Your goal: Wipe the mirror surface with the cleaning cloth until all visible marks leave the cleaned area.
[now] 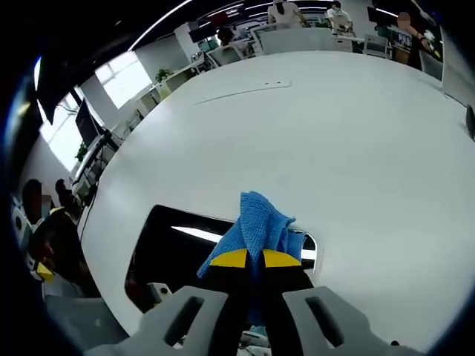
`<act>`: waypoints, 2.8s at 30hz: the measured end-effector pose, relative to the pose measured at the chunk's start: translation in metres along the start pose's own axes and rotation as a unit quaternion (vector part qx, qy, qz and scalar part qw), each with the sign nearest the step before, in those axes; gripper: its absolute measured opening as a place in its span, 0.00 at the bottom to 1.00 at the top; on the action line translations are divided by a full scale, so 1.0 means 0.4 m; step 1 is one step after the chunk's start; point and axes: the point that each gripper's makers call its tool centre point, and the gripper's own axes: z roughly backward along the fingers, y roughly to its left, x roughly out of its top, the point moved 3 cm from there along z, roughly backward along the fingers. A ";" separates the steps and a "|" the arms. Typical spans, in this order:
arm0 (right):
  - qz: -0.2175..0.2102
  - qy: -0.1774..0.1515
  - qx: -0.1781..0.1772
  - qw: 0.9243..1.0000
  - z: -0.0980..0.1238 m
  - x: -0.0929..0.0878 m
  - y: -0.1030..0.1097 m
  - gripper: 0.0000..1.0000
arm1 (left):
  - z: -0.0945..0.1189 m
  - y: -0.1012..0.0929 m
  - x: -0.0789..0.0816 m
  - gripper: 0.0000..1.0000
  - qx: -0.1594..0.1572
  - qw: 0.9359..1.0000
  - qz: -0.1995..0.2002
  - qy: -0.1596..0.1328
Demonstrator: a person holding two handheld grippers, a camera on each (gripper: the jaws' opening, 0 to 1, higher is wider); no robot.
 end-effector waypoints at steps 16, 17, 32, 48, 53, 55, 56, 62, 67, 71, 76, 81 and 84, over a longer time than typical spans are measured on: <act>0.017 0.018 0.020 0.999 -0.053 0.020 0.124 0.00 | 0.008 0.045 -0.002 0.99 0.002 1.000 0.006 0.003; 0.018 0.018 0.020 0.999 -0.057 0.020 0.126 0.00 | 0.008 0.046 -0.002 0.99 0.002 1.000 0.007 0.003; 0.019 0.022 0.031 0.999 -0.088 0.033 0.194 0.00 | 0.003 0.050 0.003 0.99 -0.013 1.000 0.002 0.009; 0.040 0.028 0.042 0.998 -0.132 0.052 0.283 0.00 | 0.017 0.084 -0.001 0.99 -0.018 1.000 0.008 0.008; 0.047 0.029 0.044 0.998 -0.143 0.057 0.294 0.00 | 0.015 0.086 0.000 0.99 -0.022 1.000 0.016 0.006; 0.048 0.032 0.050 0.997 -0.148 0.059 0.310 0.00 | 0.013 0.084 0.002 0.99 -0.027 1.000 0.009 0.010; 0.050 0.031 0.050 0.997 -0.150 0.060 0.316 0.00 | 0.012 0.085 0.003 0.99 -0.029 1.000 0.006 0.010; 0.053 0.030 0.044 0.997 -0.153 0.060 0.319 0.00 | 0.010 0.108 0.013 0.99 -0.030 1.000 0.006 0.005; 0.055 0.029 0.043 0.997 -0.152 0.059 0.319 0.00 | 0.011 0.115 0.011 0.98 -0.030 1.000 0.005 0.004; 0.055 0.028 0.038 0.997 -0.142 0.045 0.323 0.00 | 0.012 0.115 0.014 0.98 -0.029 1.000 0.007 0.002; 0.054 0.029 0.041 0.997 -0.134 0.030 0.327 0.00 | 0.010 0.110 0.016 0.98 -0.031 1.000 0.004 0.003; 0.052 0.030 0.044 0.997 -0.125 0.016 0.331 0.00 | 0.005 0.094 0.023 0.98 -0.034 0.999 0.000 0.001; 0.050 0.030 0.045 0.997 -0.121 0.008 0.334 0.00 | 0.004 0.088 0.022 0.98 -0.034 0.999 -0.004 0.003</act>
